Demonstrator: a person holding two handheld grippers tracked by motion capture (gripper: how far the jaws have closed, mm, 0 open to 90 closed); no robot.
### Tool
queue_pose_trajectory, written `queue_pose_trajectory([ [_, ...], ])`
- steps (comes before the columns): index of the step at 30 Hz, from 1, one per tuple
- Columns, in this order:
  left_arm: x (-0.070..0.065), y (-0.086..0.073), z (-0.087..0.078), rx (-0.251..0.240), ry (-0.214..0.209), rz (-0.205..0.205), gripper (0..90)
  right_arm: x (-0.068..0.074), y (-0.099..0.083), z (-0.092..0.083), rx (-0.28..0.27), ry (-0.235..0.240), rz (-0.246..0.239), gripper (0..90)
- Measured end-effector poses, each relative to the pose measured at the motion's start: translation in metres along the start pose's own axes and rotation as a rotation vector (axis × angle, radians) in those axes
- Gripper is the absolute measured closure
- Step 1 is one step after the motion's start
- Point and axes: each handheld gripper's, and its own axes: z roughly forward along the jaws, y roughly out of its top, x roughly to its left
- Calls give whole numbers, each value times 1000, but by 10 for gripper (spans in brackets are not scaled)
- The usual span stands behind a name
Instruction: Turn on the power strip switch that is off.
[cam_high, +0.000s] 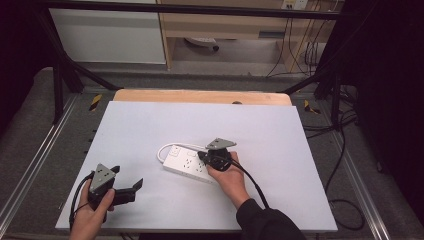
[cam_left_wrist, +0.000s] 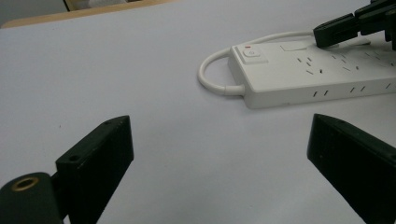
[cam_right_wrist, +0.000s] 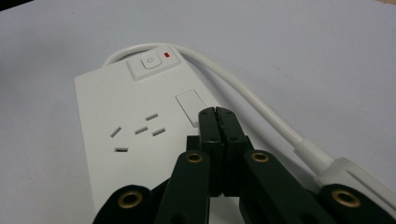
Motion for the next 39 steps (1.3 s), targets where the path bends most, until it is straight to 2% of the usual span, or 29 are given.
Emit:
queue_pose_trajectory([
  [15, 1, 0, 0, -1, -2, -3, 71, -2, 0, -2, 2, 11, 17, 900],
  [29, 1, 0, -1, -1, 0, -1, 71, -2, 2, -6, -25, 20, 17, 900],
  [39, 1, -1, -1, -1, 1, -2, 71, -4, 6, -15, -61, 16, 39, 871],
])
